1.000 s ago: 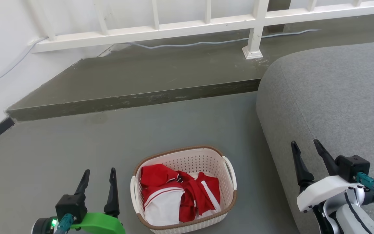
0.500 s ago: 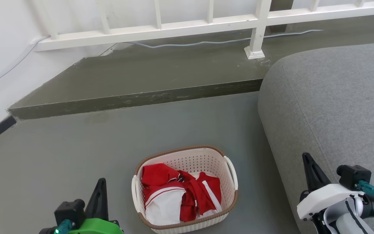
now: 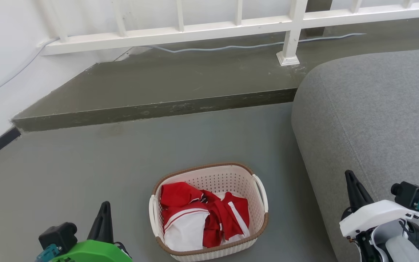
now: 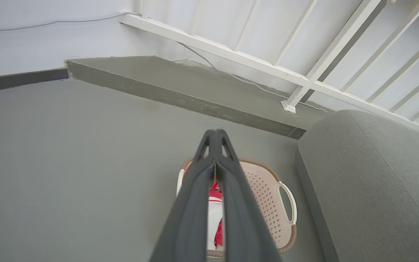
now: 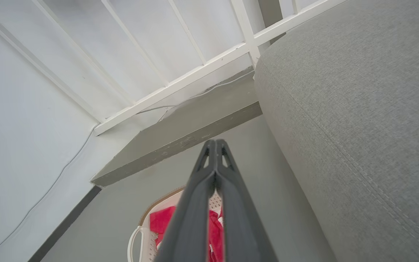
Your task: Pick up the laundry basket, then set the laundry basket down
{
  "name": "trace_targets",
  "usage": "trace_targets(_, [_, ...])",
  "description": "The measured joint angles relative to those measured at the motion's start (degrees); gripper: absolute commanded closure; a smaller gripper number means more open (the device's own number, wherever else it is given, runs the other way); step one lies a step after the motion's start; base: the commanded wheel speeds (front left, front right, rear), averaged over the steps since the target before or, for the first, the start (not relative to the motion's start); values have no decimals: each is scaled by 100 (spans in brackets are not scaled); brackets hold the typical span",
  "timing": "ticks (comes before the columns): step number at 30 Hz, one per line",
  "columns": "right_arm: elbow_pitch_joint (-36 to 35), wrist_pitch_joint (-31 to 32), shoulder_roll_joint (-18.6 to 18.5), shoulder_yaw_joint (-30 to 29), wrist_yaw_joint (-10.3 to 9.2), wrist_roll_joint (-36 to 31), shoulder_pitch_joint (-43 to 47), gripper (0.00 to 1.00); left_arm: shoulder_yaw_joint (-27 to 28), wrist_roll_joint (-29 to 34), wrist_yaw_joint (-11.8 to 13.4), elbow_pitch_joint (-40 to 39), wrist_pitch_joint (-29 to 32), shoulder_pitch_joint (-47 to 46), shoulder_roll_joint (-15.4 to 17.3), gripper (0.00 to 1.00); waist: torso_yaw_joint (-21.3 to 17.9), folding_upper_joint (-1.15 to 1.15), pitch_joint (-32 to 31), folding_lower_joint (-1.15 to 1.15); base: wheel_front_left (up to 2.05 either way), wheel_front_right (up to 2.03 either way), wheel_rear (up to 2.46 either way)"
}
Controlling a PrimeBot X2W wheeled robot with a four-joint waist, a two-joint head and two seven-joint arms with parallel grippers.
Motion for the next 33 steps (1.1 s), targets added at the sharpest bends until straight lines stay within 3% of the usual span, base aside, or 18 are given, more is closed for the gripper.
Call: trace_targets(33, [-44,677,275,-788,314,2290,-137,100,587,-2493,-409,168,616,-209,0,100,127,0,31,0,0,0,0])
